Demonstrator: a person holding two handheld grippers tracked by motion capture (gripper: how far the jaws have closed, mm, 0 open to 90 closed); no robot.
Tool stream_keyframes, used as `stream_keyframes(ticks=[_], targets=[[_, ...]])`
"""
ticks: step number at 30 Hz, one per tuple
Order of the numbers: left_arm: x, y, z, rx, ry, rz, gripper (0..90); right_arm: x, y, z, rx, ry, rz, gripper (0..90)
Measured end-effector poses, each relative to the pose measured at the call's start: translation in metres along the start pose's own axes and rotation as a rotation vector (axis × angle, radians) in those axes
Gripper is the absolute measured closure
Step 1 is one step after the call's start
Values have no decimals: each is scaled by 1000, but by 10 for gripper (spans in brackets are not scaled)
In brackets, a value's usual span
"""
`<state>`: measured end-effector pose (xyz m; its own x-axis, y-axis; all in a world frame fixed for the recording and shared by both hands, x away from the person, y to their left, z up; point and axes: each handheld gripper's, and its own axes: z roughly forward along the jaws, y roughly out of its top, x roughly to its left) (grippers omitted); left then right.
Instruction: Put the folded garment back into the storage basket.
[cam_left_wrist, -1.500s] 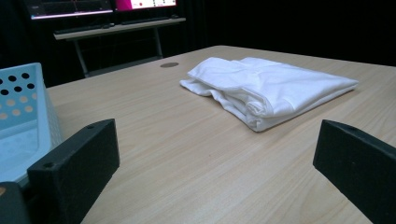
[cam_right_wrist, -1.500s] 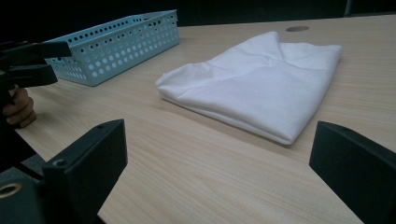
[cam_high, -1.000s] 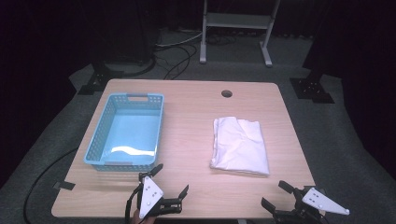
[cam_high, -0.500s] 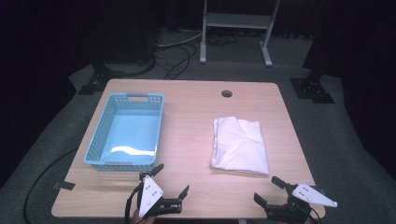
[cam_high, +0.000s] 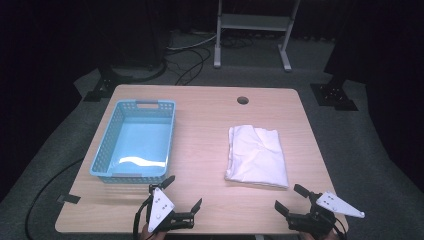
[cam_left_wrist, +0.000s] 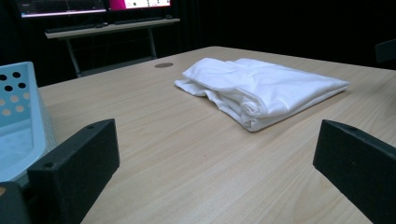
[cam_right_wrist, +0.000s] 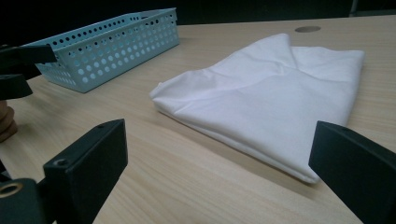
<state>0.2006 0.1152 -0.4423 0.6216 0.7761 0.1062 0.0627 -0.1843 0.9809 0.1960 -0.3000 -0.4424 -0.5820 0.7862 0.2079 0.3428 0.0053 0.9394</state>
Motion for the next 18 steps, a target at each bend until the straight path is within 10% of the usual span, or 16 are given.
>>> stream_keyframes(ticks=[18], targets=[[-1, 0, 0, 1, -6, 7, 0, -8, 23, 6, -35, -11, 5, 38]])
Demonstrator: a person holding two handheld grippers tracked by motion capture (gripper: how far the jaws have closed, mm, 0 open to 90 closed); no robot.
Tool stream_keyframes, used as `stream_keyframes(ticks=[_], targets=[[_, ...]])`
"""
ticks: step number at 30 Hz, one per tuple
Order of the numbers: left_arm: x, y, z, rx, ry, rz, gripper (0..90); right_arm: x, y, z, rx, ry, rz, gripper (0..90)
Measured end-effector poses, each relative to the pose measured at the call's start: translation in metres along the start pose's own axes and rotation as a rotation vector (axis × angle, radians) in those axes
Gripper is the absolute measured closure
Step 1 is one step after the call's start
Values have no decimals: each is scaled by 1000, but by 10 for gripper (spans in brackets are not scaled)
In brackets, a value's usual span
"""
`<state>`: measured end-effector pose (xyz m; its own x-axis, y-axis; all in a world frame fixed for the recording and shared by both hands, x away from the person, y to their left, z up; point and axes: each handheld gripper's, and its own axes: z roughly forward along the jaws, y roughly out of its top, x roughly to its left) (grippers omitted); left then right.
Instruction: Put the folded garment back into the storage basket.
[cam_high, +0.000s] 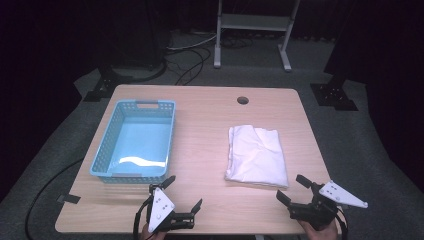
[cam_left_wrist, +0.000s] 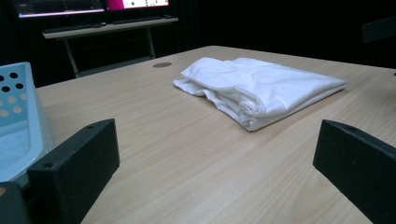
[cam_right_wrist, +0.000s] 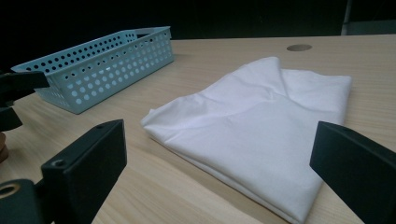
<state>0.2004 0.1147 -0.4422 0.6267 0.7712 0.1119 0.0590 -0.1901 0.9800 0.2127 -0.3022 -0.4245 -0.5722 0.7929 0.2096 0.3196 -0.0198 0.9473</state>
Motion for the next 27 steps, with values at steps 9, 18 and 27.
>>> stream_keyframes(ticks=[9, 18, 27], targets=[[0, 0, 0, 5, -4, 3, 0, -1, 1, 11, 22, -23, 20, 38], [0, 0, 1, 8, -2, 5, 0, 1, 6, 18, 36, 15, 7, 38], [-1, 0, 1, 6, 0, 10, 0, 0, 14, 28, 41, 35, 14, 38]])
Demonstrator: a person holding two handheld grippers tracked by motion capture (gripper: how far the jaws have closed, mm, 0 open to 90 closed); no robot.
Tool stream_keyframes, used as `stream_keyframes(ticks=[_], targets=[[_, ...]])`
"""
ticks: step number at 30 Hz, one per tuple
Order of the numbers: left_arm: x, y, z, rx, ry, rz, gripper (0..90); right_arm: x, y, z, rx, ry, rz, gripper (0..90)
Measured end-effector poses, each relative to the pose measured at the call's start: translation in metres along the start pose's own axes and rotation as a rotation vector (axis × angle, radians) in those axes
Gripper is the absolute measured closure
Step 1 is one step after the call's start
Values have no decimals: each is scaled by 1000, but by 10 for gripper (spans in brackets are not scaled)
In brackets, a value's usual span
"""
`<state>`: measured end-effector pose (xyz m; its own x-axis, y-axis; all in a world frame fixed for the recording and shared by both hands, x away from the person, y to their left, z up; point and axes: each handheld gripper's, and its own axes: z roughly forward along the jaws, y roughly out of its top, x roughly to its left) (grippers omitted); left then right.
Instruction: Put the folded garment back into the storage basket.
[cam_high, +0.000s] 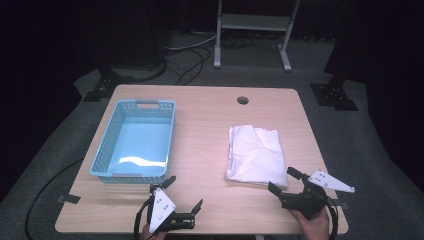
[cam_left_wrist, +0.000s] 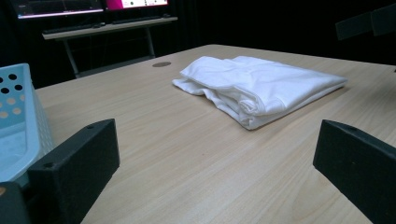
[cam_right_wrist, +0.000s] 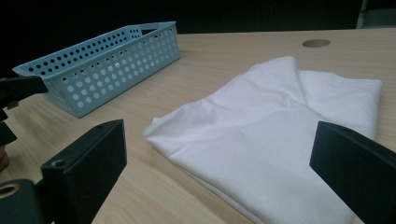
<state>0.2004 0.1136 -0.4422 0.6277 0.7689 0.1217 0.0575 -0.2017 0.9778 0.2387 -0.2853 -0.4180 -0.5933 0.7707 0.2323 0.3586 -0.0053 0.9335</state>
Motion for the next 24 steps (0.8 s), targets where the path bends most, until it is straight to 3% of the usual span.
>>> stream_keyframes(ticks=[12, 24], targets=[[0, 0, 0, 2, -1, 0, 0, -2, 6, 6, 5, 15, 14, 38], [0, 0, 0, 3, -2, 3, 0, -2, 20, 14, 31, 18, -20, 38]])
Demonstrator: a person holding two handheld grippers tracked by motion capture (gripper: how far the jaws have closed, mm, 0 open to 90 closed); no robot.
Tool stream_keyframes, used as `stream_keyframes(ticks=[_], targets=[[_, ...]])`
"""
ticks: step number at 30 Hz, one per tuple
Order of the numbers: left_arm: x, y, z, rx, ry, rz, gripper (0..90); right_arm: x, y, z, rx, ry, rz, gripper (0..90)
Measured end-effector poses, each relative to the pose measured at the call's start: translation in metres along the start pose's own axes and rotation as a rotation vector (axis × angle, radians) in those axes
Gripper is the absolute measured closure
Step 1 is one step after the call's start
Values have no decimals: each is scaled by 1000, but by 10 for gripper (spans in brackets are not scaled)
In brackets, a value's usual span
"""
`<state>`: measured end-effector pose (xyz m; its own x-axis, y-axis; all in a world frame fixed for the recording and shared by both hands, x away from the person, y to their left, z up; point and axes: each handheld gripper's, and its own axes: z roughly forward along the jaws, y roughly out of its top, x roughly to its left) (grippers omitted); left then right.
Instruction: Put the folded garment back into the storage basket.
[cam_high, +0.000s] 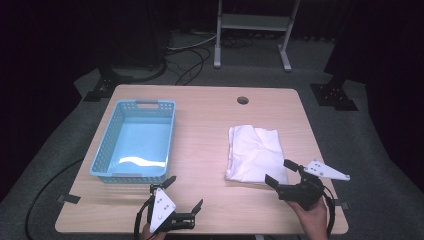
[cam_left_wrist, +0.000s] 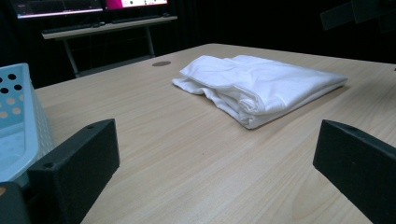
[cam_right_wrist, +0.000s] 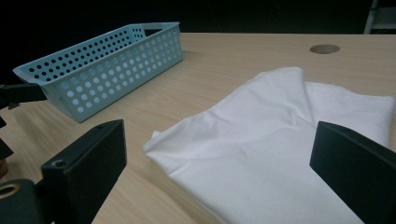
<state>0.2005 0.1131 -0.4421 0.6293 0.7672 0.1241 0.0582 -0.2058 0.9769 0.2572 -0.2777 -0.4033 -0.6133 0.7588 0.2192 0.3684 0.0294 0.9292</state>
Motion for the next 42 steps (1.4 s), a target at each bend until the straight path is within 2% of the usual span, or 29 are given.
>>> stream_keyframes(ticks=[6, 16, 24, 34, 42], targets=[[0, 0, 0, 0, 1, -1, 0, -1, 6, 4, 7, 2, -14, 38], [0, 0, 0, -1, -2, 3, 0, -6, 6, 10, 26, 8, 5, 38], [0, 0, 0, -2, -2, 4, 0, -11, 14, 15, 29, 6, 5, 39], [0, 0, 0, -3, -1, 4, 0, -17, 25, 23, 36, -22, 4, 38], [0, 0, 0, -4, -2, 5, 0, -19, 31, 28, 57, -25, -1, 39]])
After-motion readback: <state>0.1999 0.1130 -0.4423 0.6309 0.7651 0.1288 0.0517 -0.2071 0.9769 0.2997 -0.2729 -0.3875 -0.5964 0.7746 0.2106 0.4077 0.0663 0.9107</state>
